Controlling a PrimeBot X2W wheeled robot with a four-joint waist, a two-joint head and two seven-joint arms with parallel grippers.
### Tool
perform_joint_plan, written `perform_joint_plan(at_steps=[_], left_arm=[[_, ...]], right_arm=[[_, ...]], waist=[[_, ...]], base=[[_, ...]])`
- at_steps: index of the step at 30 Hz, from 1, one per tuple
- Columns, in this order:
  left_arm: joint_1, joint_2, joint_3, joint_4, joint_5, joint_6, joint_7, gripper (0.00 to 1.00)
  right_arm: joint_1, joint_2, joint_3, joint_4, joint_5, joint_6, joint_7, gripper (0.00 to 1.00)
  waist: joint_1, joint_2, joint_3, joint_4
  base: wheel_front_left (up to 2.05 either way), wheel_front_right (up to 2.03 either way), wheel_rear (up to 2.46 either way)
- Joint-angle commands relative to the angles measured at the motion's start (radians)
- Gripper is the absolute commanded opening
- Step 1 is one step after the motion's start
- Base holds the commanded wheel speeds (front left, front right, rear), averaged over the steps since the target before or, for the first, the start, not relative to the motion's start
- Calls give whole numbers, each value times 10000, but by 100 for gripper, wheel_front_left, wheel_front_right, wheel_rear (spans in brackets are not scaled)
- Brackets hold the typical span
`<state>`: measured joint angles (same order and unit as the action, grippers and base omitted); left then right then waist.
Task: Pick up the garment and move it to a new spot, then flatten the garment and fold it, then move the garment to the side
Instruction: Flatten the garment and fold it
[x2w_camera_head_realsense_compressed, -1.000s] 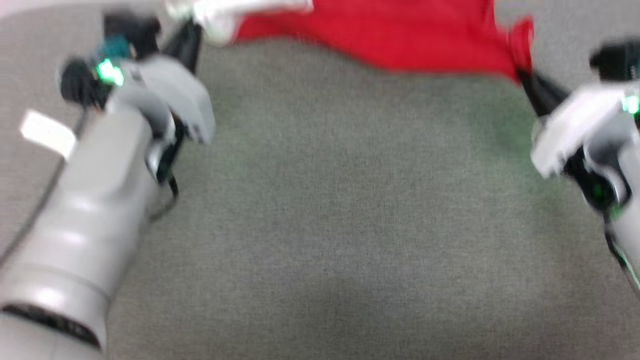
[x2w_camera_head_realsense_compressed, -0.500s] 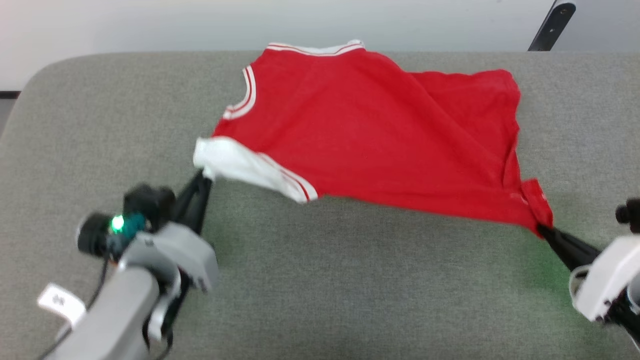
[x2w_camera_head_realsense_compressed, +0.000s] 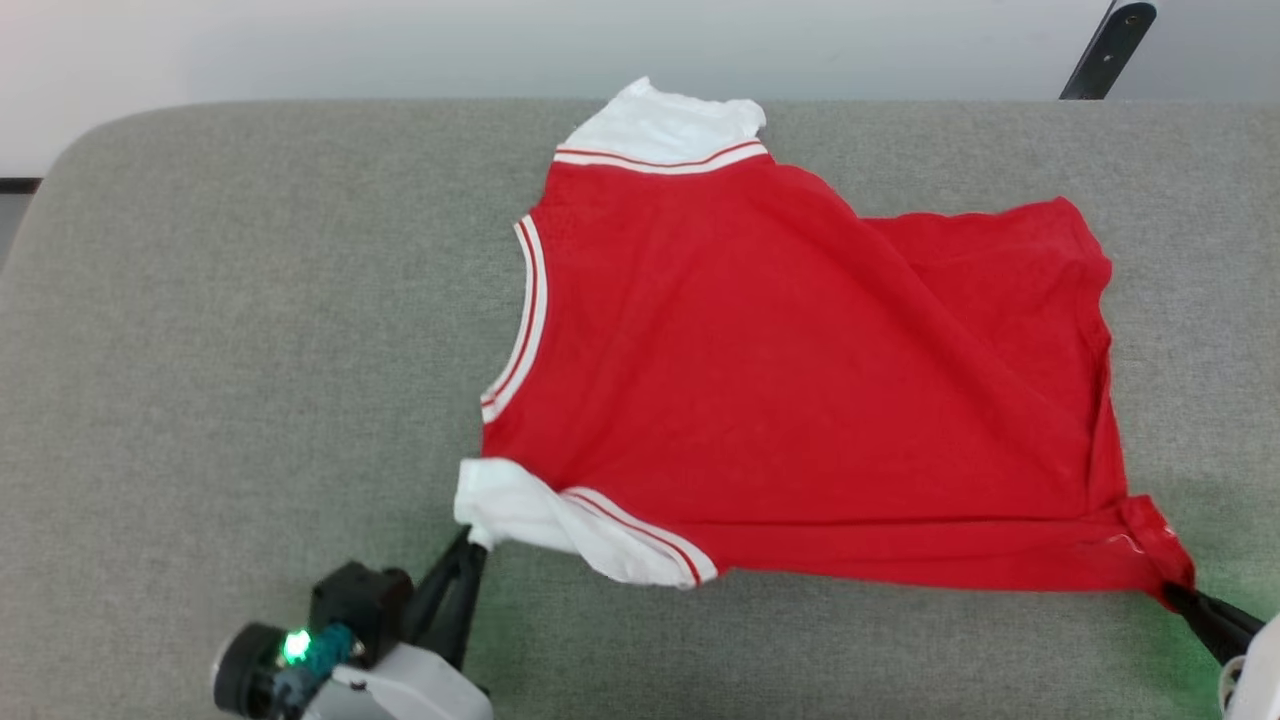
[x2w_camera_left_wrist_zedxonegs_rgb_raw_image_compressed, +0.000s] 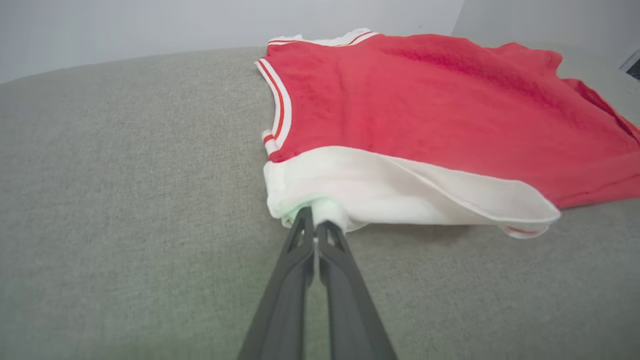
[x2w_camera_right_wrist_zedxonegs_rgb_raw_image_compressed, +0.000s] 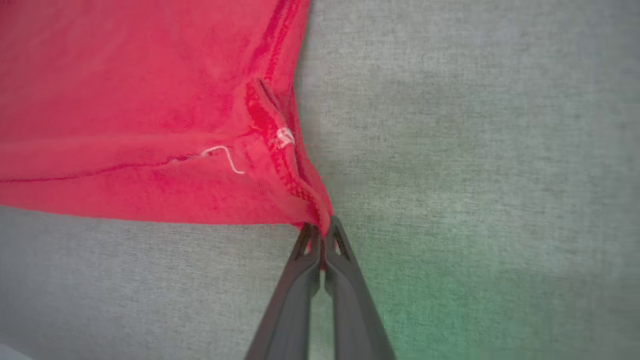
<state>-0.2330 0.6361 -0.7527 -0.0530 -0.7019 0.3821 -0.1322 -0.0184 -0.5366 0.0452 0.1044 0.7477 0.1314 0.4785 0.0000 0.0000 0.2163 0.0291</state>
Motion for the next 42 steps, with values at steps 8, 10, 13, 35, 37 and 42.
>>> perform_joint_plan(at_steps=[8, 10, 13, 35, 37, 42], left_arm=[[1176, -153, -18, -371, -486, 654, 55, 0], [1440, -105, 91, -429, -616, 849, -9, 0], [1862, -24, 195, -600, -800, 1131, 24, 0], [-1397, 1549, 273, -1526, -183, 51, 2584, 0], [-1701, 1588, 182, -1330, -68, -163, 2766, 0], [-2951, 1048, 67, -170, -502, -1089, 3456, 0]], right_arm=[[739, 590, -1118, -261, -769, -16, 1155, 0], [966, 685, -1306, -457, -778, -16, 1465, 0], [1261, 803, -1574, -818, -885, -16, 1758, 0], [-1516, 1049, -1597, -1154, -2340, -17, 2993, 0], [-1801, 1007, -1445, -1019, -2381, -16, 3020, 0], [-3061, 771, -701, -170, -2545, -16, 3005, 0]], waist=[[0, 0, -65, -3], [0, 0, -104, -2], [0, 0, -157, -11], [0, 0, 198, -595], [0, 0, 270, -630], [0, 0, 580, -710]], base=[[0, 0, 0], [0, 0, 0], [0, 0, 0], [0, 0, 0], [0, 0, 0], [0, 0, 0]])
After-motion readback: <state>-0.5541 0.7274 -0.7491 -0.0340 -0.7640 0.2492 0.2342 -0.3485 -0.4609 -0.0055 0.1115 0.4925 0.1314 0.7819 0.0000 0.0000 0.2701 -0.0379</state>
